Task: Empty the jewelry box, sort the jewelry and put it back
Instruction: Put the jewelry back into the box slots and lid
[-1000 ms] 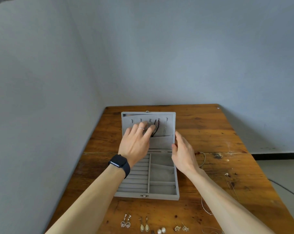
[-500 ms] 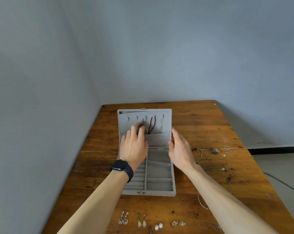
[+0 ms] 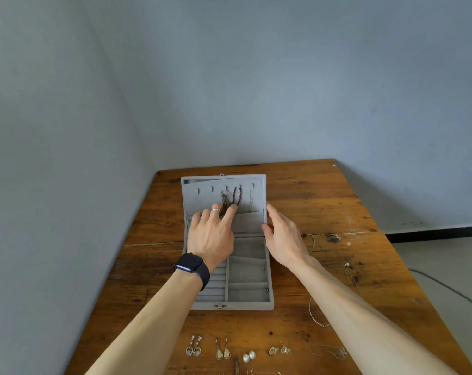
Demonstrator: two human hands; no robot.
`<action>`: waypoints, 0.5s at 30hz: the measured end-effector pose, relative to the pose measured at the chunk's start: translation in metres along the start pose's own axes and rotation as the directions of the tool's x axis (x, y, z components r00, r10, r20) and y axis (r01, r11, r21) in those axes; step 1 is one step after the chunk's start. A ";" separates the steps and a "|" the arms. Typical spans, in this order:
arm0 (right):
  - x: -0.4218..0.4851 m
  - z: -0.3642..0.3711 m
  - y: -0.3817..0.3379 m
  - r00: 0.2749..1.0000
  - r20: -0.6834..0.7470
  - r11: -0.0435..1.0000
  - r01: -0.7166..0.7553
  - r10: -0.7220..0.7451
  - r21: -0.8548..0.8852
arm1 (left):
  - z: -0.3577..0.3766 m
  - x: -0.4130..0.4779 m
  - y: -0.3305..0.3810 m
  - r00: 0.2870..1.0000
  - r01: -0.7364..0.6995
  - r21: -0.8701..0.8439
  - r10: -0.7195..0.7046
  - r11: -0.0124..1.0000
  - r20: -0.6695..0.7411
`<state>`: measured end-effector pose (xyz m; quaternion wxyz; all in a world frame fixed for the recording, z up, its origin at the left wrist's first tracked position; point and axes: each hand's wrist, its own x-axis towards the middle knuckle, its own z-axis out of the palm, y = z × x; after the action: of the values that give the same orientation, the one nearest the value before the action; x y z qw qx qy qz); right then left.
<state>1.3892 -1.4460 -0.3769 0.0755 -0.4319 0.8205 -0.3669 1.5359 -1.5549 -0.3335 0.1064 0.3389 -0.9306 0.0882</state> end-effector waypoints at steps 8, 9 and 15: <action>-0.036 -0.033 -0.008 0.997 -0.034 0.997 0.069 -0.070 -0.031 | -0.022 -0.027 0.004 1.000 0.004 -0.025 -0.005 1.000 -0.027; -0.046 -0.040 -0.010 0.994 -0.053 0.996 0.090 -0.091 -0.020 | -0.024 -0.035 0.008 1.000 -0.002 -0.038 0.001 0.999 -0.029; -0.129 -0.087 -0.005 0.965 -0.191 0.983 0.168 -0.179 -0.073 | -0.030 -0.090 0.040 0.998 -0.040 -0.182 0.032 0.983 -0.046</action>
<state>1.4336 -1.3030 -0.3362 -0.0504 -0.4656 0.7930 -0.3897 1.5813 -1.4626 -0.3317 0.1555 0.3089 -0.9382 0.0117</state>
